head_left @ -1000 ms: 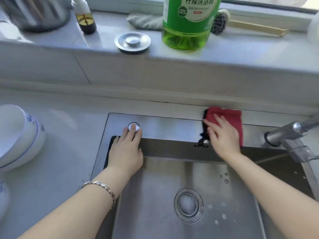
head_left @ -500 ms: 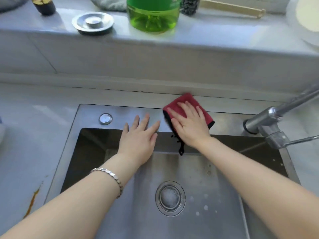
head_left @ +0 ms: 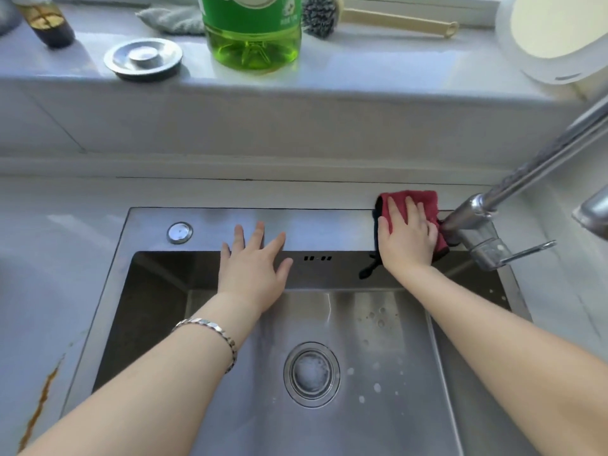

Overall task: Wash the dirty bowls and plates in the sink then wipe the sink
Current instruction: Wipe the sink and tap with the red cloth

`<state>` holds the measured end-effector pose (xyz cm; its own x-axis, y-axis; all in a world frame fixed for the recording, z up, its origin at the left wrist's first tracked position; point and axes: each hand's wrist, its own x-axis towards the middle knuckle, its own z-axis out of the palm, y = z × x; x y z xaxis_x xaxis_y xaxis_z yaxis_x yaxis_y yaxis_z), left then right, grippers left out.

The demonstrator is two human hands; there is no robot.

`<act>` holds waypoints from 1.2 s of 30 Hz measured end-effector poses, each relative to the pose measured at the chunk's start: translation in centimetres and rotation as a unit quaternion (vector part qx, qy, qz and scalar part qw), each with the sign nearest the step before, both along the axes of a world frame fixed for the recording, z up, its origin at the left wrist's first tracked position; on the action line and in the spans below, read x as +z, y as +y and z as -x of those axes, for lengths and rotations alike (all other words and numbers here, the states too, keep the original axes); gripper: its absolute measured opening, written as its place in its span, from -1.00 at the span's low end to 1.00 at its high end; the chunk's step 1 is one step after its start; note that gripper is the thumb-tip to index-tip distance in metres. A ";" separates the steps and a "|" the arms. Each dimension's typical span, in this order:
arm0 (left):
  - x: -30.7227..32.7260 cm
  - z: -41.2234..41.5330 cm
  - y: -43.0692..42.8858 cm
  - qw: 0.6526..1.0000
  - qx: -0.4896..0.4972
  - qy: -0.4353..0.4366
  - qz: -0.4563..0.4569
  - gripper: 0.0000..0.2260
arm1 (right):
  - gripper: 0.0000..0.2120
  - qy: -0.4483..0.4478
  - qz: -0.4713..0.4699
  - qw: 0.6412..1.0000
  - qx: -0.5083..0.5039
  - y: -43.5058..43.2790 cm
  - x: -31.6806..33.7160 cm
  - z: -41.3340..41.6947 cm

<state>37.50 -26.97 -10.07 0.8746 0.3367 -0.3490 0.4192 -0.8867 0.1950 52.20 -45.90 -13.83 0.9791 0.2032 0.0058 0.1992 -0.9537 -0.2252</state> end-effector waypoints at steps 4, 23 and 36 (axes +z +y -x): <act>0.3 -0.2 -0.3 1.000 0.004 0.014 -0.005 -0.55 | -0.56 0.023 0.004 0.999 0.033 0.3 0.5 -2.9; 0.3 -6.3 -18.4 0.985 -0.165 -0.024 -0.046 -0.45 | -0.52 0.067 -0.189 0.979 -0.048 -23.9 5.6 3.2; -1.0 -7.3 -19.9 0.991 -0.112 -0.037 -0.059 -0.44 | -0.60 0.136 0.005 0.988 0.079 -18.4 2.3 -8.5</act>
<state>44.82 -46.86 -11.09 0.9538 0.1663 -0.2501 0.1981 -0.9743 0.1074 60.72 -64.31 -11.49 0.9005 0.3513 -0.2563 0.2781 -0.9183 -0.2817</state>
